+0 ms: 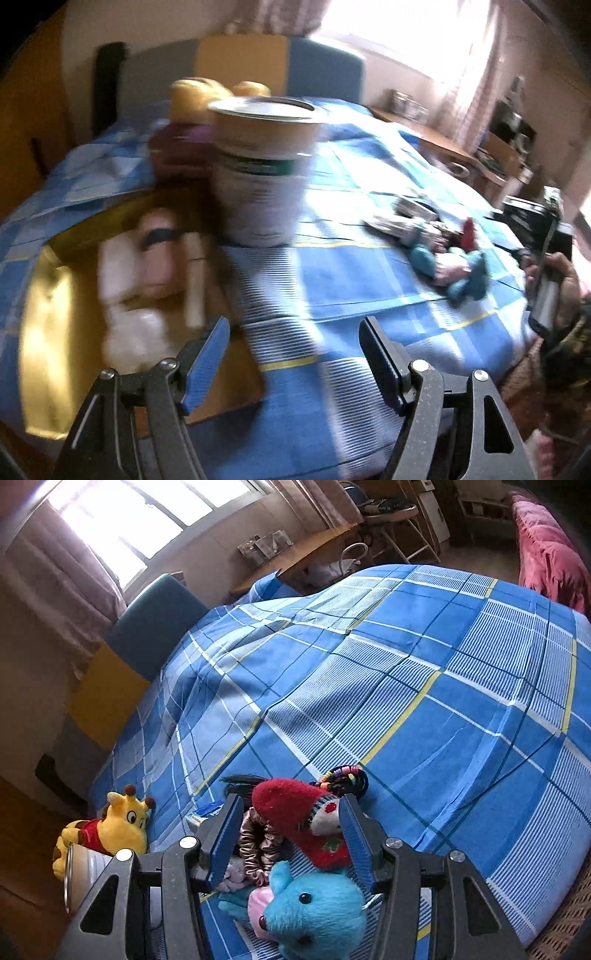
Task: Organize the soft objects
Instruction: 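Move both tools back from the tray to the pile of soft items, then grasp the white knit gloves by the blue cuff with the left gripper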
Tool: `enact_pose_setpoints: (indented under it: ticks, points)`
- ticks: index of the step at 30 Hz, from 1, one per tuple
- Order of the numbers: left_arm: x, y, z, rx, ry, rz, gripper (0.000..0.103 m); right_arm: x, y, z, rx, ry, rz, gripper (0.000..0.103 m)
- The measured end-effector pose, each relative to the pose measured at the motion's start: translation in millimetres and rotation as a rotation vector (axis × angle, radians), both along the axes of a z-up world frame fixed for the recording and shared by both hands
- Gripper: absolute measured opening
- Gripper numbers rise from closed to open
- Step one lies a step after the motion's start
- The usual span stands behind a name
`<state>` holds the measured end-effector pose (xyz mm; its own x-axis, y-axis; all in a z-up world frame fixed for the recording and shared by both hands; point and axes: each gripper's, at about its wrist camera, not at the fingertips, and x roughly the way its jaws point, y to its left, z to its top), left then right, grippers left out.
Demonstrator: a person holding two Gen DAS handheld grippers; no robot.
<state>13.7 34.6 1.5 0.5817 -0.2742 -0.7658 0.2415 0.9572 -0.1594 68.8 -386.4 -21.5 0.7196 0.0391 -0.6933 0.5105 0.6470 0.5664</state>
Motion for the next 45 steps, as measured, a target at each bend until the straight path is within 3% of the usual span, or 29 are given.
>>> enact_pose_setpoints:
  ticks: [10, 18, 29, 33, 35, 36, 38, 39, 45]
  points:
    - [56, -81, -20, -0.056, 0.113, -0.122, 0.074, -2, -5, -3, 0.062, -0.035, 0.006, 0.054]
    - [104, -130, -25, -0.110, 0.164, -0.128, 0.085, -5, -9, -2, 0.100, -0.067, -0.002, 0.054]
    - [165, -202, -43, -0.103, 0.212, -0.123, 0.091, -2, -9, -6, 0.162, -0.090, 0.021, 0.054]
    - [180, -226, -59, -0.056, 0.227, -0.141, 0.091, -1, -8, -7, 0.170, -0.091, 0.031, 0.054]
    - [188, -231, -73, -0.027, 0.242, -0.152, 0.082, 0, -8, -9, 0.177, -0.086, 0.031, 0.054]
    - [190, -231, -78, -0.035, 0.260, -0.166, 0.072, 0, -8, -9, 0.178, -0.083, 0.033, 0.054]
    - [191, -219, -80, -0.105, 0.268, -0.176, 0.059, 1, -8, -9, 0.175, -0.082, 0.037, 0.054]
    - [189, -213, -75, -0.132, 0.252, -0.178, 0.047, 2, -8, -9, 0.171, -0.082, 0.039, 0.054]
    - [161, -166, -50, -0.121, 0.169, -0.228, 0.045, 3, -4, -4, 0.135, -0.091, 0.057, 0.054]
